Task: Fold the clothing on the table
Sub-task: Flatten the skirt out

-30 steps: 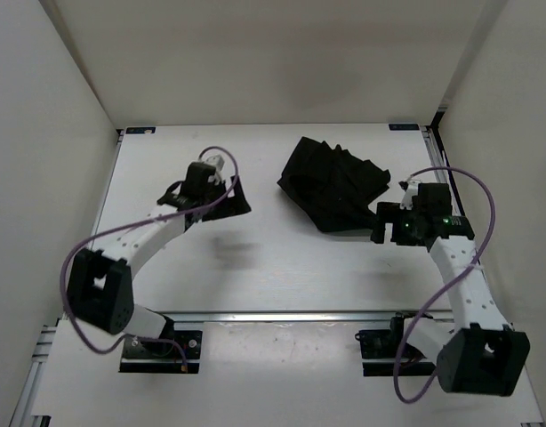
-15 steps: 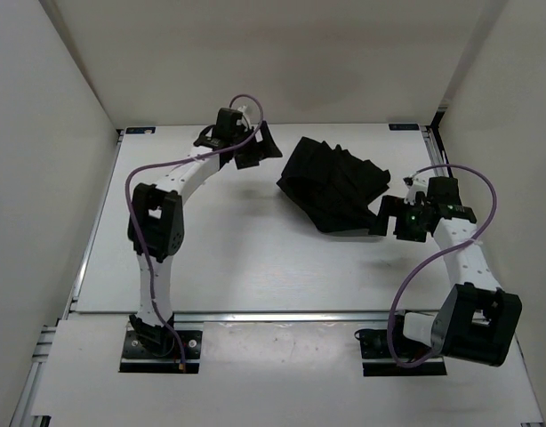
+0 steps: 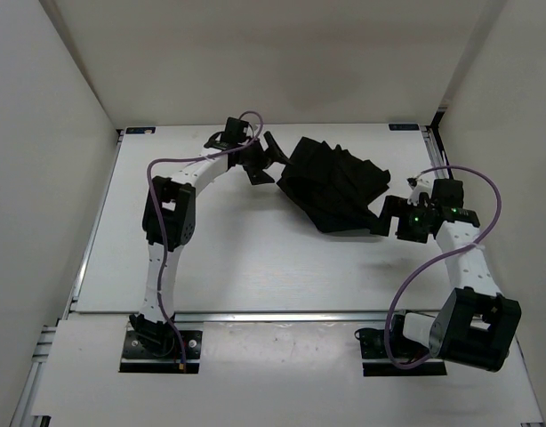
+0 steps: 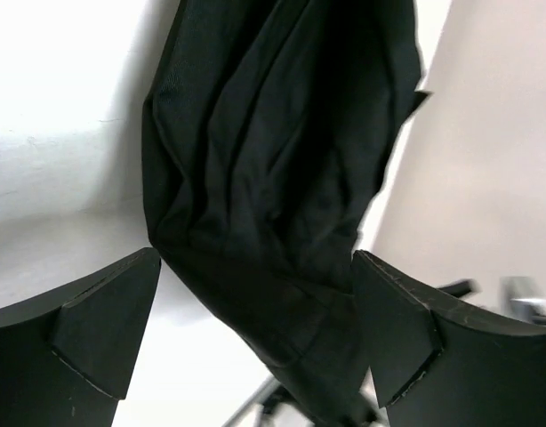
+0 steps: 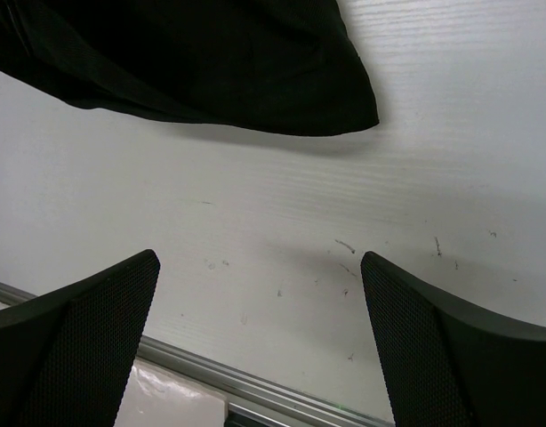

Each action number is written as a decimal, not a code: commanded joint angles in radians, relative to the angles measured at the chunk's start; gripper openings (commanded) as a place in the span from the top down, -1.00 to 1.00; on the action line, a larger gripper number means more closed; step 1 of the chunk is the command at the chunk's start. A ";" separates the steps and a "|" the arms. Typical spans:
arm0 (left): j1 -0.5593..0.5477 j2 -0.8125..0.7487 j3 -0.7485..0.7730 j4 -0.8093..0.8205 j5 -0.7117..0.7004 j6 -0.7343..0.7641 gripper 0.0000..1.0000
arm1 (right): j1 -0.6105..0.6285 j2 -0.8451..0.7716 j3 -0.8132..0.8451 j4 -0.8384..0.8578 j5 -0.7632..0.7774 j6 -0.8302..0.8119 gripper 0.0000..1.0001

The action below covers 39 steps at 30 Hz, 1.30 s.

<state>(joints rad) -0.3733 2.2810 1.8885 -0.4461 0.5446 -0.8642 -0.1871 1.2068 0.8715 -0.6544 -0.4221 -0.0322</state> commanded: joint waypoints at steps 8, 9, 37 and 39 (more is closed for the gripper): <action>0.004 0.032 0.079 0.073 0.166 -0.226 -0.95 | 0.006 -0.009 -0.025 0.024 0.005 -0.005 -0.98; -0.004 0.037 0.090 0.067 0.164 -0.222 -0.98 | 0.000 -0.009 -0.023 0.019 0.005 -0.006 -1.00; 0.001 -0.149 -0.226 -0.163 0.177 0.072 -0.97 | -0.021 0.016 -0.043 0.059 0.037 0.021 -0.98; -0.016 -0.163 -0.262 -0.244 0.144 0.143 -0.97 | -0.034 0.014 -0.048 0.061 0.025 0.026 -0.98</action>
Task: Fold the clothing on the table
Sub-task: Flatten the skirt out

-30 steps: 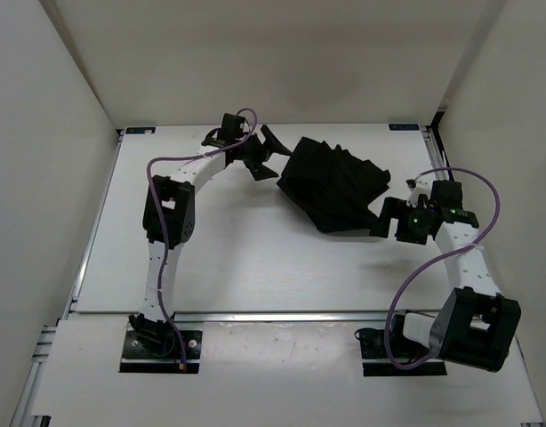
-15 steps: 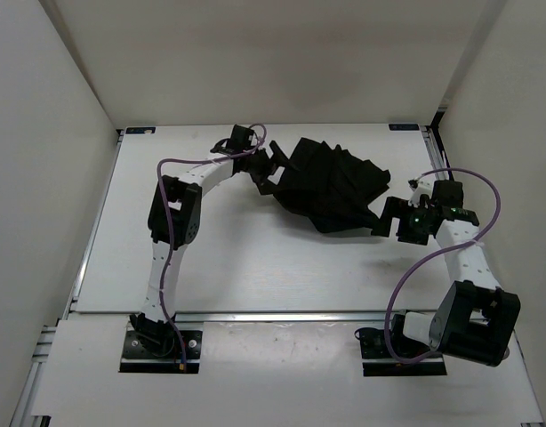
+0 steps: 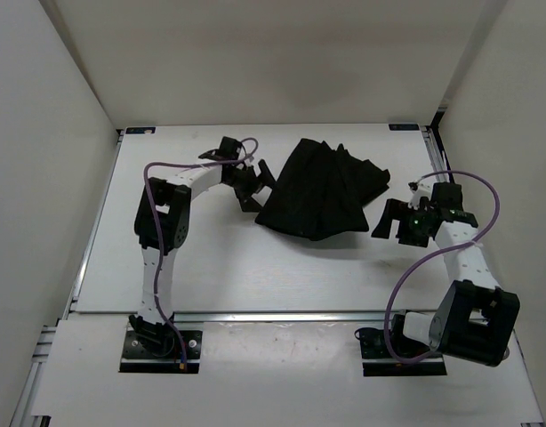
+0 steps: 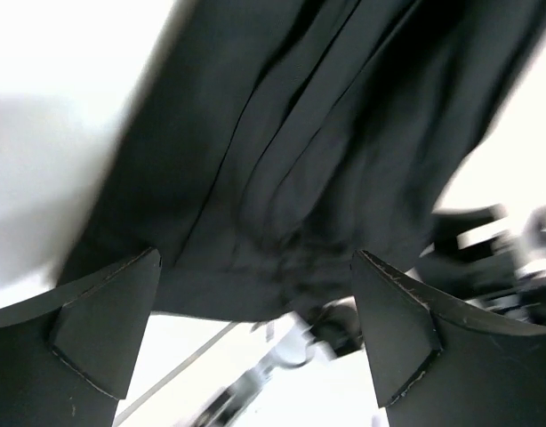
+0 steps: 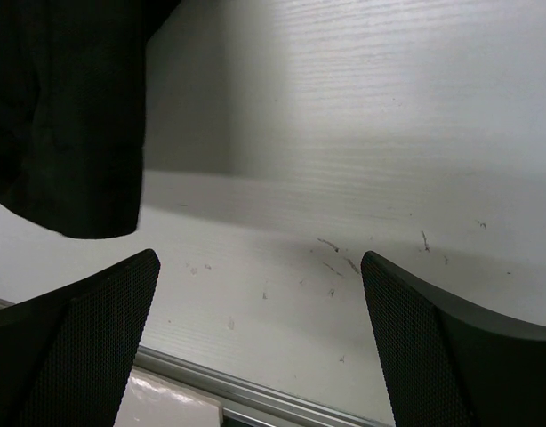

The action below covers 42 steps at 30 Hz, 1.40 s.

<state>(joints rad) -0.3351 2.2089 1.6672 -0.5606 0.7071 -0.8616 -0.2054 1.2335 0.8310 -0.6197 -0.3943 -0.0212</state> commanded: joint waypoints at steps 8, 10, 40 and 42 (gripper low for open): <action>0.010 -0.216 -0.234 -0.081 -0.009 0.150 -0.97 | -0.051 0.034 0.010 0.008 -0.182 0.015 -0.99; 0.039 -0.250 -0.260 -0.020 0.012 0.105 -0.98 | -0.040 0.043 0.023 0.012 -0.256 0.041 -0.98; 0.070 -0.084 -0.287 0.281 -0.031 -0.004 -0.97 | -0.022 0.396 -0.024 0.345 -0.393 0.287 -0.73; 0.068 -0.090 -0.273 0.298 -0.029 -0.022 -0.97 | -0.011 0.414 -0.004 0.357 -0.408 0.297 -0.69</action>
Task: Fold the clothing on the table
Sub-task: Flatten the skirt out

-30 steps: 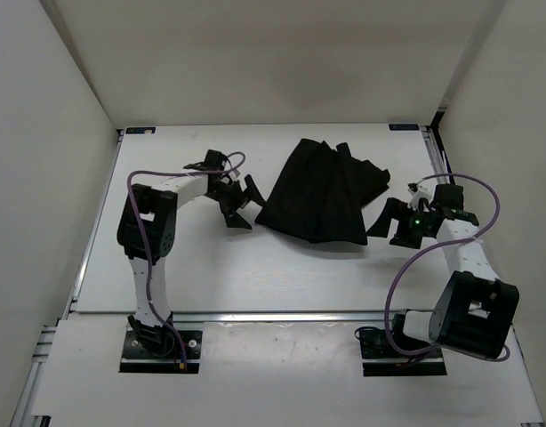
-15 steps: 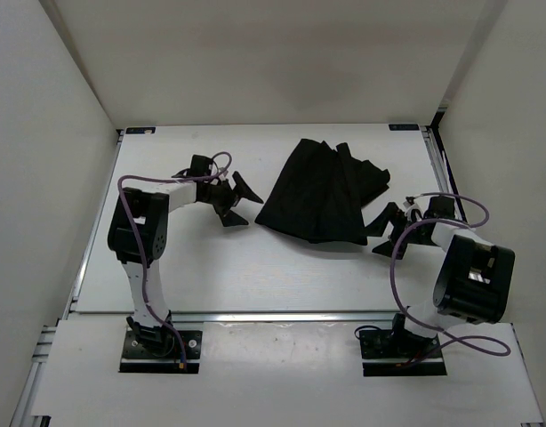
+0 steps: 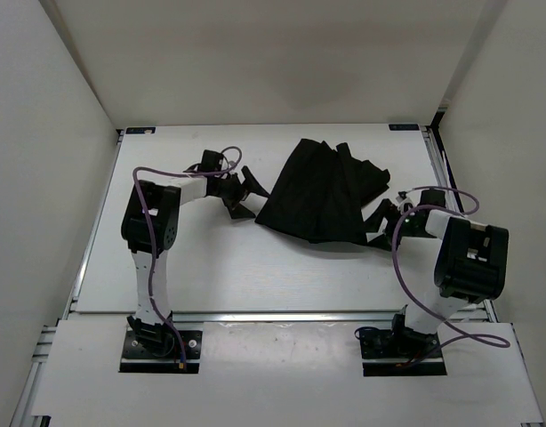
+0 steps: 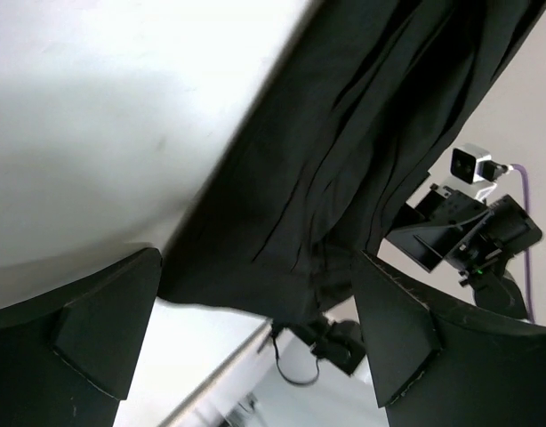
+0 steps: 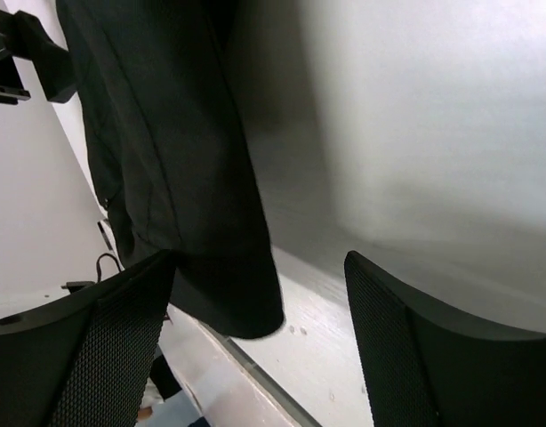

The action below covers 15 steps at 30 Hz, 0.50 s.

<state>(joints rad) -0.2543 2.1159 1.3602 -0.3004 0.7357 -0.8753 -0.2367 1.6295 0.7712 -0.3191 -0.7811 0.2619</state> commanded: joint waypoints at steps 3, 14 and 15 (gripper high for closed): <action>0.001 -0.002 0.047 0.086 -0.061 -0.048 -0.97 | 0.053 0.050 0.106 0.063 -0.020 0.011 -0.56; -0.053 0.041 0.068 -0.016 -0.096 0.042 -0.97 | 0.074 0.113 0.249 0.009 0.026 -0.016 0.84; -0.054 0.035 0.030 0.006 -0.093 0.024 -0.98 | 0.070 0.109 0.246 0.012 0.029 -0.013 0.89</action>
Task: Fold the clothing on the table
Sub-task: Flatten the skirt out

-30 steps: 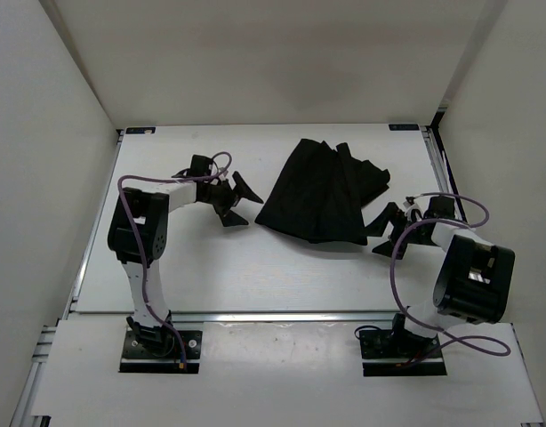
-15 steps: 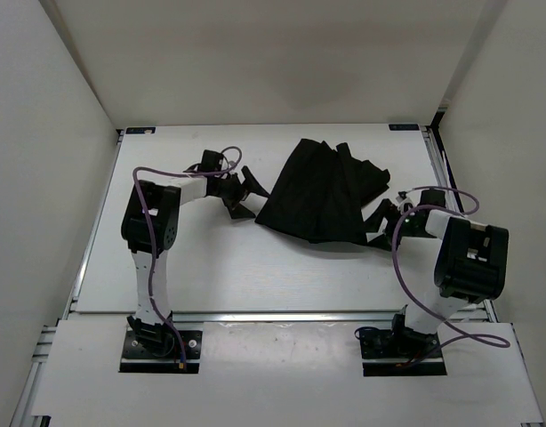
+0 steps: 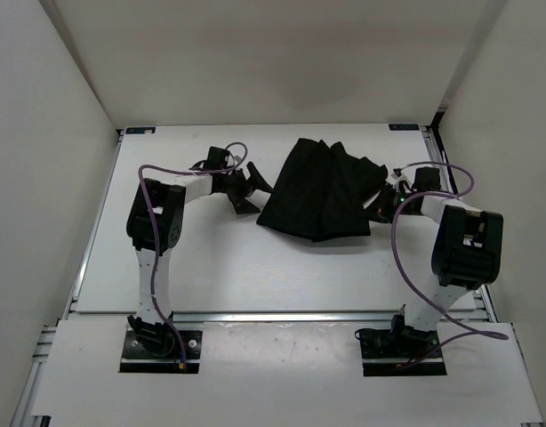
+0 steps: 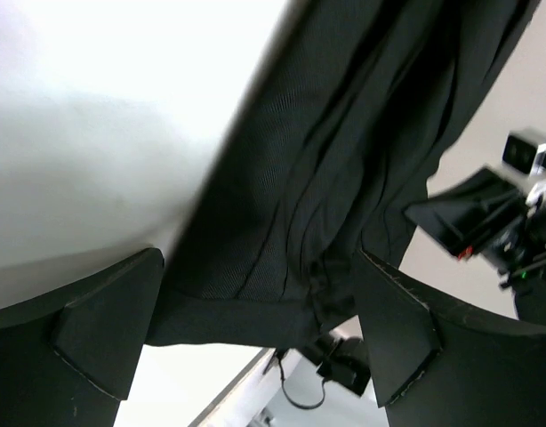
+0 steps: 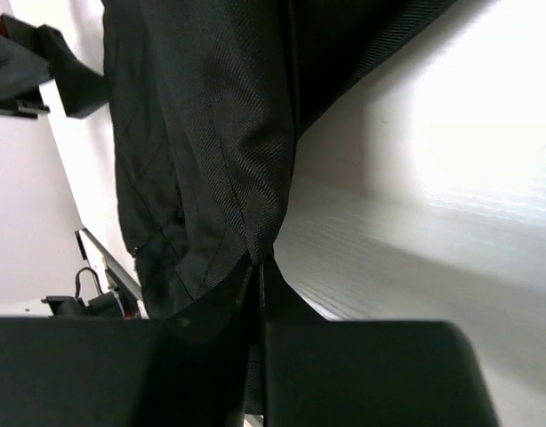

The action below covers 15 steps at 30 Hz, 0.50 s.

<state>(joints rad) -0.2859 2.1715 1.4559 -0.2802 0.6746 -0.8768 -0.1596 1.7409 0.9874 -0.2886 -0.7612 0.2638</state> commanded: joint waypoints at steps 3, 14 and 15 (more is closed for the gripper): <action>-0.032 -0.041 -0.117 0.023 -0.056 0.025 -0.97 | -0.018 -0.010 0.004 -0.017 0.013 -0.028 0.93; -0.076 -0.012 -0.111 -0.047 -0.127 0.133 -0.97 | -0.011 -0.066 -0.035 -0.037 0.016 -0.049 1.00; -0.076 -0.012 -0.120 -0.047 -0.130 0.145 -0.98 | -0.017 -0.073 -0.038 -0.038 0.020 -0.054 1.00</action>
<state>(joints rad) -0.3466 2.1338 1.3884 -0.2356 0.6720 -0.8177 -0.1707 1.7180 0.9562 -0.3141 -0.7399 0.2333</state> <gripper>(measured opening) 0.984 0.008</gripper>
